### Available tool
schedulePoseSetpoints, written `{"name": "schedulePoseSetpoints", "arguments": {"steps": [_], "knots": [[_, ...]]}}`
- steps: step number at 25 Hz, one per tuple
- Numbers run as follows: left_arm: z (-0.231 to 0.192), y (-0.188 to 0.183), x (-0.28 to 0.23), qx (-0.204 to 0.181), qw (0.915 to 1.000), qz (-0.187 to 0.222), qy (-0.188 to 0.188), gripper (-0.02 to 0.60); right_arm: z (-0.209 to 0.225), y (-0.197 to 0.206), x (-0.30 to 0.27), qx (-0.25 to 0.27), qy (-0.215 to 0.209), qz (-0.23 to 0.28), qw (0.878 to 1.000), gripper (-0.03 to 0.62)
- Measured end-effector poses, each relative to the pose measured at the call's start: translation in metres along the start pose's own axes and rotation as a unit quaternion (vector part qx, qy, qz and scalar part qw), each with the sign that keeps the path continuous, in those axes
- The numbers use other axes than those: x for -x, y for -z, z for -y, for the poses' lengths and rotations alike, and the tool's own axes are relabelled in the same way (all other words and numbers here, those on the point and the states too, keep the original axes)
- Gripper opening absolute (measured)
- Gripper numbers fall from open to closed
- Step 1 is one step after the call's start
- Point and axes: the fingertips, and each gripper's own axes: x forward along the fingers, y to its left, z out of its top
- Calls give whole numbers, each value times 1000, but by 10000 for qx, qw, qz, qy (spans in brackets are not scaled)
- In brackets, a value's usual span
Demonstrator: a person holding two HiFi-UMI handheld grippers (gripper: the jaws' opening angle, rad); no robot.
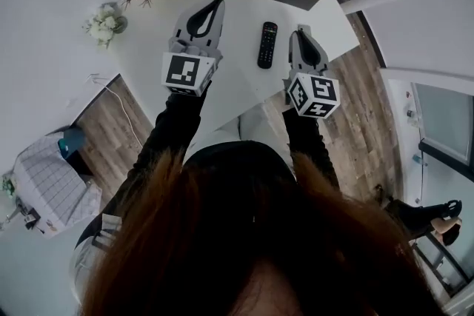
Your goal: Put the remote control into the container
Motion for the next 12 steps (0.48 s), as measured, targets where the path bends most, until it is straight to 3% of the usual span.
{"name": "schedulePoseSetpoints", "arguments": {"steps": [10,12], "knots": [[-7,17,9,117,9997,-89,207,9,-6,84,-48,26,366,-1149,9927,25],[-7,21,12,169,9995,-122,243,9,-2,104,-59,15,423,-1447,9886,87]]}}
